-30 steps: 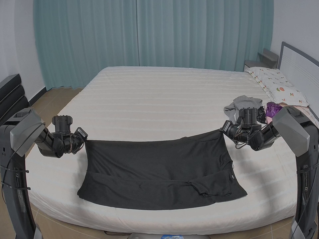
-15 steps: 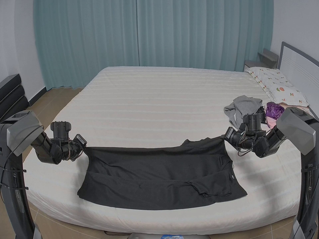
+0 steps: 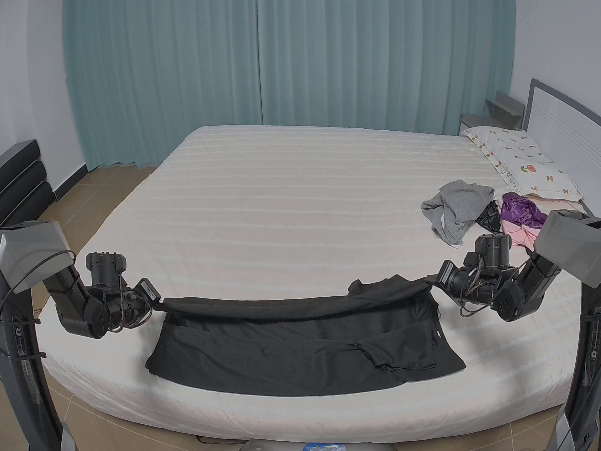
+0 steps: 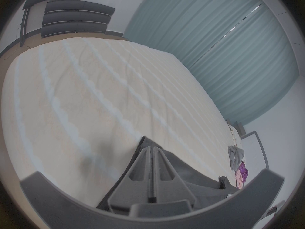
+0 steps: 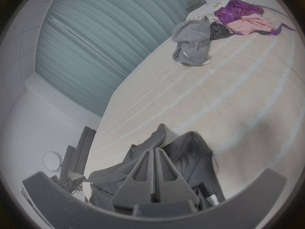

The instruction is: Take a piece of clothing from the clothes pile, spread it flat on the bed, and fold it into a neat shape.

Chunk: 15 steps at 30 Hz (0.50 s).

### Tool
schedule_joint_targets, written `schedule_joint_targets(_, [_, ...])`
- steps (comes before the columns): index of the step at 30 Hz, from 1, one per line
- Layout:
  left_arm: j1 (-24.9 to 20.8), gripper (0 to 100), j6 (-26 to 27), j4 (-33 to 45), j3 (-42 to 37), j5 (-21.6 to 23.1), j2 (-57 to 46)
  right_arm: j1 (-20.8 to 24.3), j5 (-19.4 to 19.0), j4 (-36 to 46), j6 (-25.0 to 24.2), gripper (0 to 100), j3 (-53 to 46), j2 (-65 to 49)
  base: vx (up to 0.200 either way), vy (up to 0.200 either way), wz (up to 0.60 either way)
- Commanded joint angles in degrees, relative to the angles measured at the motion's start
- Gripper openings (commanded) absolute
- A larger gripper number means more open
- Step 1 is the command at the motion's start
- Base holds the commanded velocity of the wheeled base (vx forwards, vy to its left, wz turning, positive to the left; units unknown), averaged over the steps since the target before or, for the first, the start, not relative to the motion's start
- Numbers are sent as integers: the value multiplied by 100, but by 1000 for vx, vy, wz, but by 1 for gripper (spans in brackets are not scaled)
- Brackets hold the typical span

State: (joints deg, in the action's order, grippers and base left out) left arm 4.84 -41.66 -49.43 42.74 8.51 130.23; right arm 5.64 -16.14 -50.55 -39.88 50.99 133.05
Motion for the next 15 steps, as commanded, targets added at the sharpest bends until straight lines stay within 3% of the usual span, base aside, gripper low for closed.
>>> schedule_joint_targets(1, [-1,0,43,-128,-442,98,-112,-72,-82,-60,24,0,-450,-174,0,0,0])
schedule_joint_targets(8, [-1,0,263,-348,-706,151,-24,-72,-170,-60,569,0,-916,-42,0,0,0])
schedule_joint_targets(14, [-9,0,360,-348,-750,160,20,-55,-153,-16,718,0,-933,63,0,0,0])
schedule_joint_targets(15, [-9,100,360,-348,-750,160,11,-46,-153,2,762,0,-933,63,0,0,0])
